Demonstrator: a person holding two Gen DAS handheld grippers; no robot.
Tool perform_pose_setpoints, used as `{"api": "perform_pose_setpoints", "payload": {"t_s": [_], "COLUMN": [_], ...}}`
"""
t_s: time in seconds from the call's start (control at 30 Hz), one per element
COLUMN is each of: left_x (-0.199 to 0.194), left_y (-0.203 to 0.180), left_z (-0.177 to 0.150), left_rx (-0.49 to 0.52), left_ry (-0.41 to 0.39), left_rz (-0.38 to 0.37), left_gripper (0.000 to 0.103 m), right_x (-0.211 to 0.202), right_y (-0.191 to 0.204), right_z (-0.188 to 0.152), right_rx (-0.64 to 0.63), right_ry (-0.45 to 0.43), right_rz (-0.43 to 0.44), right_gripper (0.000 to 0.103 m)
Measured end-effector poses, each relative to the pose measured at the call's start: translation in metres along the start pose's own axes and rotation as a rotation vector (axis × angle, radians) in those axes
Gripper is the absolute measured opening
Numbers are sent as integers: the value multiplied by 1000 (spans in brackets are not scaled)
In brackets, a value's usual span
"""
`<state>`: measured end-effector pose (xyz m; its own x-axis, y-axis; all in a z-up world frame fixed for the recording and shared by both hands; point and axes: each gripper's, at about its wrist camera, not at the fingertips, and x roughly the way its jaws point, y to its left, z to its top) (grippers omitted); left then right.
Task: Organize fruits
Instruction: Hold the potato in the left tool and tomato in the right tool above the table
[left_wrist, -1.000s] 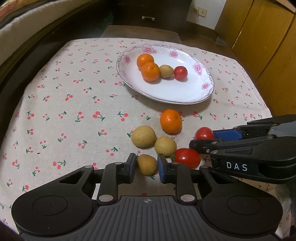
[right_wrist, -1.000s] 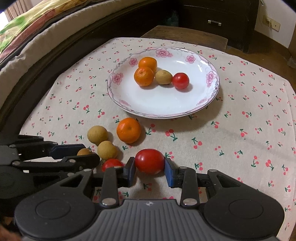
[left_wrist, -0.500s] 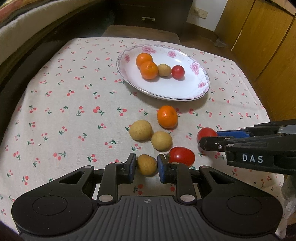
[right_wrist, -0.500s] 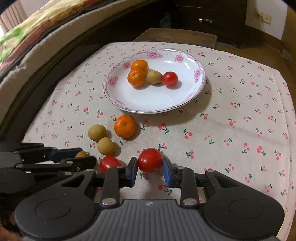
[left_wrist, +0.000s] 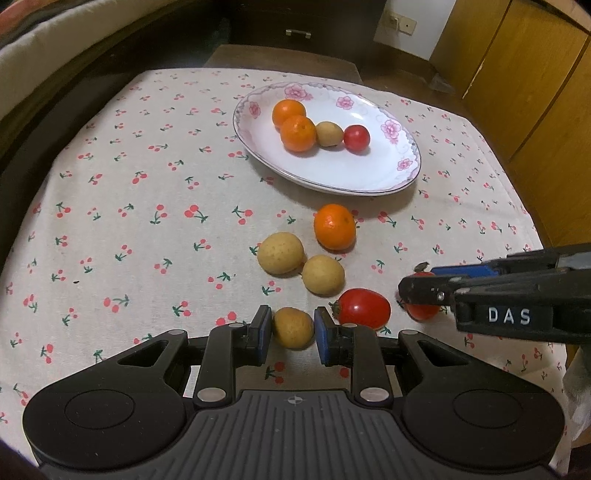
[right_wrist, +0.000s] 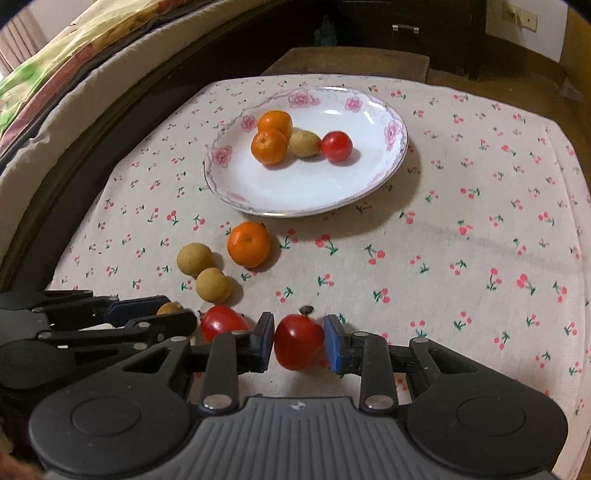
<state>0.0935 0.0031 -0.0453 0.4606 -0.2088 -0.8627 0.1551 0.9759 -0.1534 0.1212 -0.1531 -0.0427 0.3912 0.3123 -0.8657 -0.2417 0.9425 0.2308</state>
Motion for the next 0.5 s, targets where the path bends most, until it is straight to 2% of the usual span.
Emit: {"api": "perform_pose_setpoints", "payload": {"t_s": [0.17,0.5], "left_x": [1,2], "left_y": [0,-1], "left_z": [0,0], "left_rx": [-1,-3], "left_ry": [2,1], "left_rz": [1,7], "left_gripper": [33,33], "right_x": [3,1], "right_y": [0,2], "right_z": [-7,-6], "right_rx": [5,-9], "right_ry": [1,-6], "right_rz": [-41,-51], "right_gripper": [31,30]}}
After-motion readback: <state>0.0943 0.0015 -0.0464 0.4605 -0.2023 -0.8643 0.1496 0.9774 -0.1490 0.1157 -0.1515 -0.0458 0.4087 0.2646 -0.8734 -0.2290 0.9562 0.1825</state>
